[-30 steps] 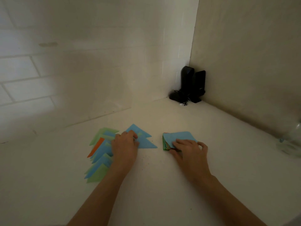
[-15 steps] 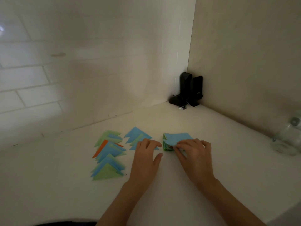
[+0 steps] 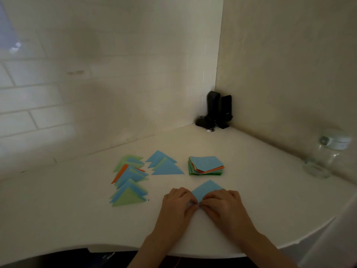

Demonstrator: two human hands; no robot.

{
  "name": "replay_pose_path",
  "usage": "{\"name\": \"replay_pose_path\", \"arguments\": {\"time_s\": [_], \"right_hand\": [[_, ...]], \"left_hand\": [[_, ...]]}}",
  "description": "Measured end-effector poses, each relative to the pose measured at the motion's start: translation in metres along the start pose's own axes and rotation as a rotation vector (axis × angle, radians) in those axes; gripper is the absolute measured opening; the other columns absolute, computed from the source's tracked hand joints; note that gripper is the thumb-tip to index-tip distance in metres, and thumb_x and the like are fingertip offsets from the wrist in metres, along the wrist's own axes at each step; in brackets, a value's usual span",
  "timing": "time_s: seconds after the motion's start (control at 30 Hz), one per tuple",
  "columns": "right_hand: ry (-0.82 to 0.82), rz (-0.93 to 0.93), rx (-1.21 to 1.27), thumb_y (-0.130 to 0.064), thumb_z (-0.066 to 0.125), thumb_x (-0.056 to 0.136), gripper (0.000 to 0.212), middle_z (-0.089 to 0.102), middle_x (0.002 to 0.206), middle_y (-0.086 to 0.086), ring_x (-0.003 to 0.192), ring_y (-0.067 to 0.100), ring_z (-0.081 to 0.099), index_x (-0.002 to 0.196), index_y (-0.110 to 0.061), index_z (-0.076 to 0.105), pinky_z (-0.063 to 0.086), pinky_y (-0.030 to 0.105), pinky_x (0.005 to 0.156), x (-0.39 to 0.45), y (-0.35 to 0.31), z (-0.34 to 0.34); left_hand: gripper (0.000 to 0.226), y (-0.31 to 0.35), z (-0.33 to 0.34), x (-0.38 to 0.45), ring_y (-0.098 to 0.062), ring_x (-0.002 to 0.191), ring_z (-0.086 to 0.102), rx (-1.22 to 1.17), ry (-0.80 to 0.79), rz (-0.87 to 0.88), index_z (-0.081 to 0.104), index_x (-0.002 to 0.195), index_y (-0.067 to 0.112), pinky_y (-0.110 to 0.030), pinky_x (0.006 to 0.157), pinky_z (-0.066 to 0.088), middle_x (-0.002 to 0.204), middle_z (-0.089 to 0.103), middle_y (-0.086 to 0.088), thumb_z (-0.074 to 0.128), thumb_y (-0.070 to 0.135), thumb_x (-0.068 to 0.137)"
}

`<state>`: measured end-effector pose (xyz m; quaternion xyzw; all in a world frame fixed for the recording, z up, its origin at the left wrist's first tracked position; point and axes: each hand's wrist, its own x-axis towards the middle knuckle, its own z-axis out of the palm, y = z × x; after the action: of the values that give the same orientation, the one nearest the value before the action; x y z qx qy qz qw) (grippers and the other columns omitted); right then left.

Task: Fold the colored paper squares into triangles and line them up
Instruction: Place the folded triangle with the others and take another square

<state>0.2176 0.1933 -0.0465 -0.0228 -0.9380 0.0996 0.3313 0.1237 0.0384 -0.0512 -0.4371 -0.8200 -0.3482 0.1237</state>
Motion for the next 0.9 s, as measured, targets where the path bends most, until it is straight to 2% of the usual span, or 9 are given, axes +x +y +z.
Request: {"name": "replay_pose_path", "arguments": {"time_s": [0.13, 0.23, 0.37, 0.47, 0.6, 0.77, 0.9], "right_hand": [[-0.054, 0.021, 0.06, -0.047, 0.048, 0.083, 0.024, 0.064, 0.089, -0.022, 0.086, -0.002, 0.057, 0.079, -0.036, 0.069, 0.031, 0.022, 0.075, 0.002, 0.006, 0.0], [-0.039, 0.152, 0.084, -0.053, 0.048, 0.079, 0.025, 0.063, 0.083, -0.025, 0.081, -0.004, 0.058, 0.071, -0.036, 0.066, 0.04, 0.028, 0.068, 0.005, 0.007, 0.003], [-0.063, 0.286, 0.055, -0.065, 0.037, 0.074, 0.035, 0.056, 0.083, -0.029, 0.084, -0.004, 0.05, 0.066, -0.038, 0.058, 0.028, 0.031, 0.075, 0.009, 0.003, 0.006], [-0.096, 0.344, 0.073, -0.068, 0.033, 0.072, 0.035, 0.054, 0.084, -0.026, 0.087, -0.002, 0.046, 0.068, -0.038, 0.052, 0.026, 0.03, 0.078, 0.012, -0.002, 0.007], [-0.094, 0.392, 0.134, -0.053, 0.062, 0.08, 0.018, 0.053, 0.087, -0.024, 0.088, -0.001, 0.046, 0.085, -0.041, 0.05, 0.023, 0.029, 0.078, 0.013, -0.005, 0.005], [-0.154, 0.425, 0.171, -0.049, 0.065, 0.079, 0.024, 0.052, 0.092, -0.025, 0.095, -0.003, 0.045, 0.094, -0.045, 0.047, 0.022, 0.028, 0.079, 0.016, -0.006, 0.0], [-0.272, 0.469, 0.219, -0.044, 0.066, 0.079, 0.025, 0.053, 0.094, -0.023, 0.097, -0.003, 0.042, 0.095, -0.047, 0.047, 0.019, 0.028, 0.079, 0.025, -0.004, -0.004]], "left_hand": [[0.02, 0.001, 0.0, 0.002, 0.0, 0.087, 0.044, -0.016, 0.001, -0.034, 0.059, 0.081, 0.032, -0.02, 0.076, 0.032, 0.089, 0.056, 0.018, 0.047, 0.048, 0.082], [0.024, -0.001, 0.001, 0.005, -0.006, 0.084, 0.049, -0.038, 0.018, -0.07, 0.059, 0.077, 0.03, -0.03, 0.074, 0.041, 0.085, 0.058, 0.016, 0.049, 0.052, 0.081], [0.025, 0.003, 0.003, 0.011, -0.004, 0.078, 0.046, -0.043, 0.047, -0.144, 0.051, 0.069, 0.036, -0.031, 0.072, 0.042, 0.076, 0.052, 0.021, 0.047, 0.06, 0.075], [0.023, 0.008, 0.005, 0.012, -0.002, 0.073, 0.045, -0.035, 0.079, -0.188, 0.047, 0.066, 0.038, -0.028, 0.069, 0.04, 0.07, 0.047, 0.023, 0.049, 0.059, 0.073], [0.031, 0.01, 0.005, 0.015, 0.0, 0.073, 0.044, -0.048, 0.066, -0.275, 0.041, 0.063, 0.04, -0.026, 0.072, 0.038, 0.069, 0.05, 0.021, 0.071, 0.042, 0.072], [0.03, 0.005, 0.001, 0.021, -0.004, 0.076, 0.055, -0.151, -0.003, -0.343, 0.05, 0.063, 0.039, -0.028, 0.075, 0.045, 0.072, 0.06, 0.015, 0.077, 0.027, 0.068], [0.023, 0.002, -0.004, 0.022, -0.001, 0.075, 0.059, -0.222, -0.027, -0.344, 0.059, 0.067, 0.034, -0.017, 0.071, 0.046, 0.072, 0.064, 0.014, 0.077, 0.018, 0.069]]}}
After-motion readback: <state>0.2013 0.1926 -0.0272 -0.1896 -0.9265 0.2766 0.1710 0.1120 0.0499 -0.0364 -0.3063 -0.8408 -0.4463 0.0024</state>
